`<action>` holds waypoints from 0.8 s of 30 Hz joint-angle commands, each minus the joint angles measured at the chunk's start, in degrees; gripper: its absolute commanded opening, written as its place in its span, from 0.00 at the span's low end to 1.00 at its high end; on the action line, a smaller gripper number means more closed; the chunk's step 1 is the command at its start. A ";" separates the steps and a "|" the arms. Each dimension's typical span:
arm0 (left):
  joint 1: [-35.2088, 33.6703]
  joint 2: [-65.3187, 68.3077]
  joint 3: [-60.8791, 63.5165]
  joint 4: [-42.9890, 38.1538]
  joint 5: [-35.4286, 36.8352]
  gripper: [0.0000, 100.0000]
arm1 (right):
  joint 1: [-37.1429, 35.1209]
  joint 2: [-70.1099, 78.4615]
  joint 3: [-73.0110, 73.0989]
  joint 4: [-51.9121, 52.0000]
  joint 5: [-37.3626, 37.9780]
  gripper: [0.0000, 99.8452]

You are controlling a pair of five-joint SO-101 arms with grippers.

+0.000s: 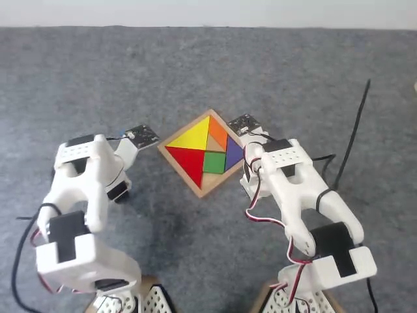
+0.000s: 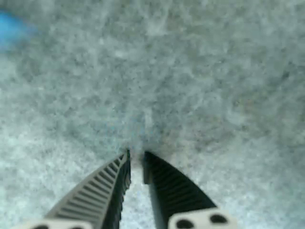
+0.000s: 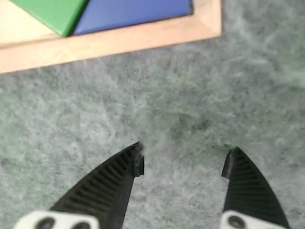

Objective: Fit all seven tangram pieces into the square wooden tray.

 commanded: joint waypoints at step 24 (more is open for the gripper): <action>5.54 41.14 -74.95 26.46 80.53 0.22 | 0.48 -2.77 -0.26 -0.66 0.35 0.27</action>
